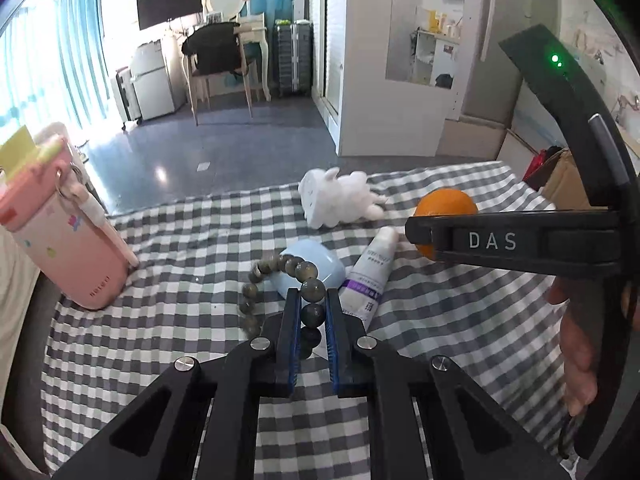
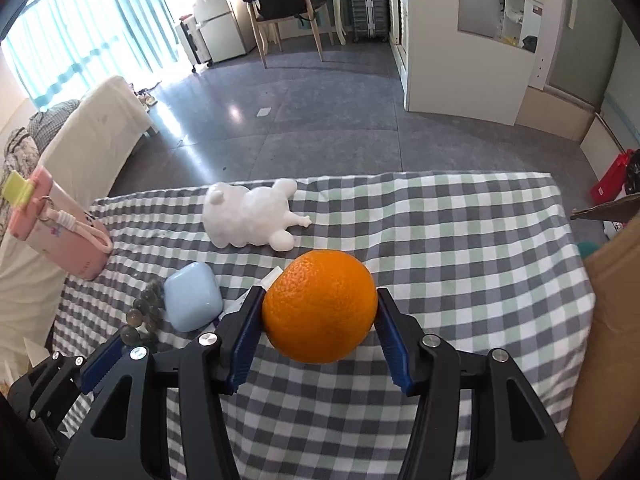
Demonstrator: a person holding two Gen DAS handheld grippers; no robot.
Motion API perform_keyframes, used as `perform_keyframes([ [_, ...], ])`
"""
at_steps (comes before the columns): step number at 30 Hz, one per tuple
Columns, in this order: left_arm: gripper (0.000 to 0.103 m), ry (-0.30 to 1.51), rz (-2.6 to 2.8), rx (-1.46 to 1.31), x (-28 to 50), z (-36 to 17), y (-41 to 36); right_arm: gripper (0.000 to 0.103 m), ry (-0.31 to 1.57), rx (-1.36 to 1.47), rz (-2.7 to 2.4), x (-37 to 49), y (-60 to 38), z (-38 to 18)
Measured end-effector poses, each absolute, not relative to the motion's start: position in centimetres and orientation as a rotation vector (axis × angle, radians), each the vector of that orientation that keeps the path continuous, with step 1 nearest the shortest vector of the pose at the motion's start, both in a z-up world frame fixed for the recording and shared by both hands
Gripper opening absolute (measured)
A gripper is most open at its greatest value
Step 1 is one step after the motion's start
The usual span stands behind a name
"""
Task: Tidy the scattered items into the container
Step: 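Carry the orange into the cardboard box and open the right tool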
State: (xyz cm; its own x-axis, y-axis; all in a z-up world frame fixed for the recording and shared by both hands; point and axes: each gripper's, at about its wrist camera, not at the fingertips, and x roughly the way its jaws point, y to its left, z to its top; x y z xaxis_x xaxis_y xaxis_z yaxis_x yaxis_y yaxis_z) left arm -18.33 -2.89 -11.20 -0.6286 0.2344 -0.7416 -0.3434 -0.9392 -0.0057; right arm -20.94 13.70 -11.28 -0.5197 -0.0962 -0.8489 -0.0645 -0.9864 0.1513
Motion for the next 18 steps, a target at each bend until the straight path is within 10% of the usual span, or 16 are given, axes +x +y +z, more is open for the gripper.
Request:
perform_keyframes([
  [18, 0.011, 0.195, 2.651, -0.89, -14.2, -2.6, -0.7, 0.054, -0.299, 1.251, -2.859, -13.6, 16.4, -1.4],
])
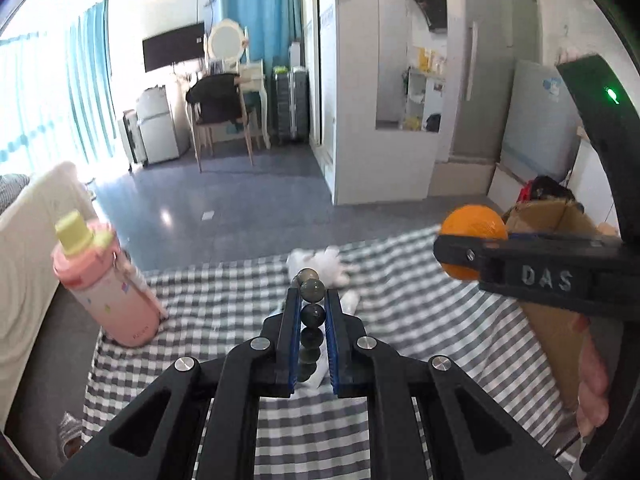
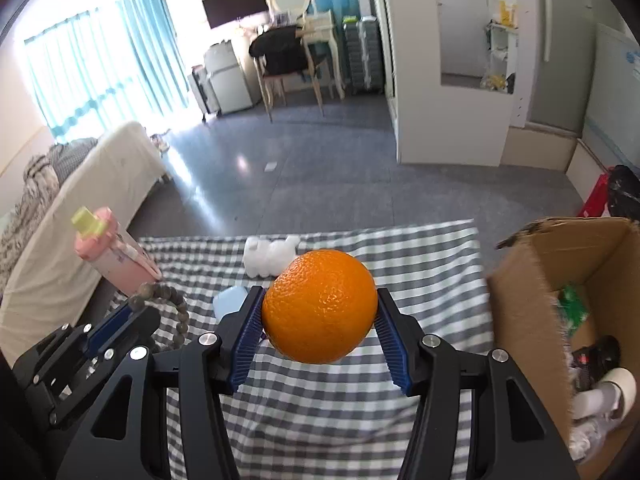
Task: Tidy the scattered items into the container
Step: 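Carry the orange into the cardboard box and open the right tool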
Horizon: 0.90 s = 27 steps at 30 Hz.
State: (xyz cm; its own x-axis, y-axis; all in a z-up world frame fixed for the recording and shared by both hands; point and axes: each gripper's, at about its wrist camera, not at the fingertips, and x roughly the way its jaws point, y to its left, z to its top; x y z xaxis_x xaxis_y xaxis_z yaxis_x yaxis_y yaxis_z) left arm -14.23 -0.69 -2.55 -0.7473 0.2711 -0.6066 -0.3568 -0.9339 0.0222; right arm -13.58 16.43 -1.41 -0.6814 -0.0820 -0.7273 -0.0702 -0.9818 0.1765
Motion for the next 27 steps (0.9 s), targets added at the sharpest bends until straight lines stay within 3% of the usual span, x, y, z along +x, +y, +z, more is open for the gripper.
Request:
perform_keyframes([
  [15, 0.011, 0.291, 2.334, -0.589, -8.7, 5.1, 15.8, 0.054, -0.557, 1.058, -3.26, -0.9, 31.0, 5.9],
  [27, 0.011, 0.398, 2.078, -0.764, -7.2, 0.1, 28.9, 0.054, -0.791, 1.396, -3.266, 2.6, 41.2, -0.2],
])
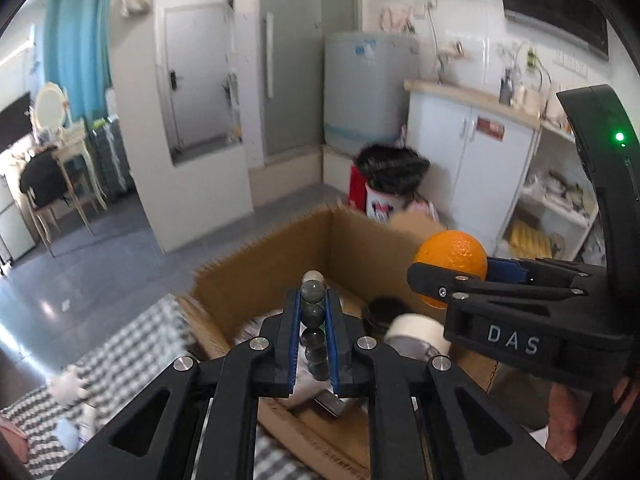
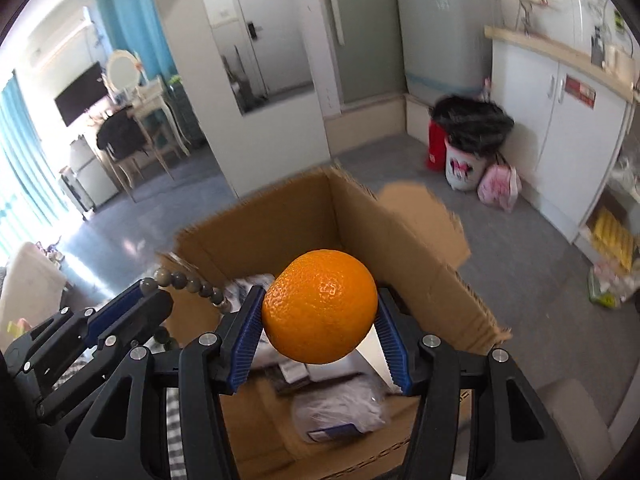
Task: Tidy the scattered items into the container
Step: 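Carry the orange into the cardboard box and open the right tool, then move both tools back over the table toward the plush toy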
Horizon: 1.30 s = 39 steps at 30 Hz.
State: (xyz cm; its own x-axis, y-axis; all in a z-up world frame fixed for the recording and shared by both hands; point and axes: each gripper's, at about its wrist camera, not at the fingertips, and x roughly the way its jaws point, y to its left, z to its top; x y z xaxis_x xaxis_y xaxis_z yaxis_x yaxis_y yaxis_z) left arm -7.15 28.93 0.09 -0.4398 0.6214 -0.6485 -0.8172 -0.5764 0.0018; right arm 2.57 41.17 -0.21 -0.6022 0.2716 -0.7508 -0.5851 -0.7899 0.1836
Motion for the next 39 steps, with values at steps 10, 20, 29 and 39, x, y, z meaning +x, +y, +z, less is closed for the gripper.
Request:
perform_keyframes([
  [10, 0.103, 0.403, 2.22, -0.772, -7.6, -0.9, 27.4, 0.077, 0.631, -0.96, 2.341, 3.3, 43.5, -0.9],
  [20, 0.103, 0.327, 2.37, -0.802, -10.1, 1.2, 20.9, 0.077, 0.676, -0.898, 2.409, 3.0, 41.7, 0.4],
  [29, 0.103, 0.22, 2.628, -0.879, -14.3, 2.3, 7.8, 0.077, 0.608, -0.887, 2.563, -0.2, 35.5, 2.7],
  [39, 0.103, 0.231, 2.701, -1.067, -16.2, -3.5, -1.2, 0.077, 0.466, -1.057, 2.738, -7.4, 24.7, 1.3],
])
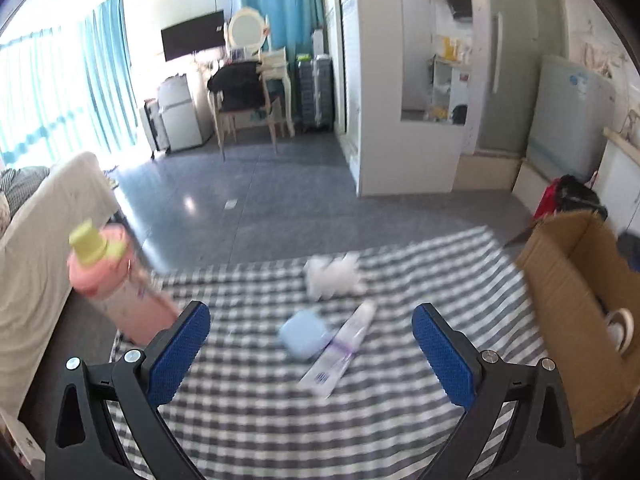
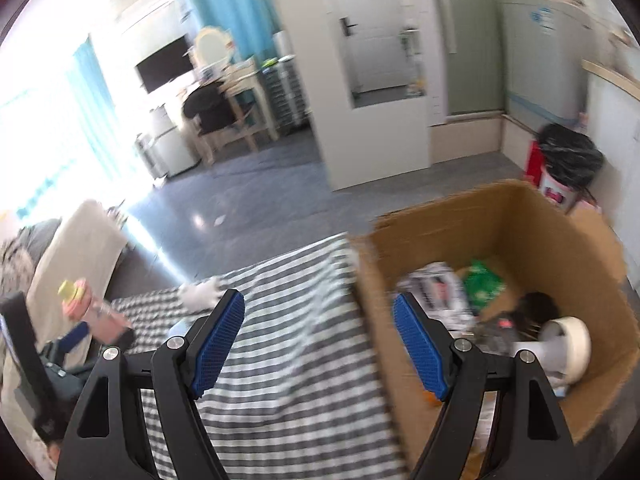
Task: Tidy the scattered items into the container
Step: 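Move both tools back over the table toward the plush toy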
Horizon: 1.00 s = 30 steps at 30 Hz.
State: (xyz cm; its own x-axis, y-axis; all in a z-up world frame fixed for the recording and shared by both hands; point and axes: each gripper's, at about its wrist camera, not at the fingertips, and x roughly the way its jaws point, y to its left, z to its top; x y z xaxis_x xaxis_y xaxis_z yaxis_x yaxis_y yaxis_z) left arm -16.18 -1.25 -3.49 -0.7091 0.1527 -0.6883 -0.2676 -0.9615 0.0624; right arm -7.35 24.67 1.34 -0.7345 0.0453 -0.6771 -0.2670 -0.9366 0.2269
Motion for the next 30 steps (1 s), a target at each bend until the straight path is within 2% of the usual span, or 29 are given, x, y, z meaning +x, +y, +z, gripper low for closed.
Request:
perform_keyframes([
  [8, 0.103, 0.216, 2.582, -1.125, -17.2, -7.6, -2.2, 0.077, 0.253, -1.245, 2.87, -14.4, 16.8, -0.8],
  [15, 0.103, 0.104, 2.547, -1.153, -19.5, -10.0, -3.5, 0.077, 0.118, -1.515, 2.86, -21.4, 12.5, -5.3],
  [20, 0.103, 0.076, 2.545, -1.173, -20.2, -11.6, -4.0, 0.077, 0.136, -1.649, 2.832, -25.0, 11.3, -8.5],
  [30, 0.103, 0.2, 2.508, -1.174, -20.4, -13.3, -2.4, 0.077, 0.127, -1.751, 2.789, -28.8, 9.5, -11.9],
])
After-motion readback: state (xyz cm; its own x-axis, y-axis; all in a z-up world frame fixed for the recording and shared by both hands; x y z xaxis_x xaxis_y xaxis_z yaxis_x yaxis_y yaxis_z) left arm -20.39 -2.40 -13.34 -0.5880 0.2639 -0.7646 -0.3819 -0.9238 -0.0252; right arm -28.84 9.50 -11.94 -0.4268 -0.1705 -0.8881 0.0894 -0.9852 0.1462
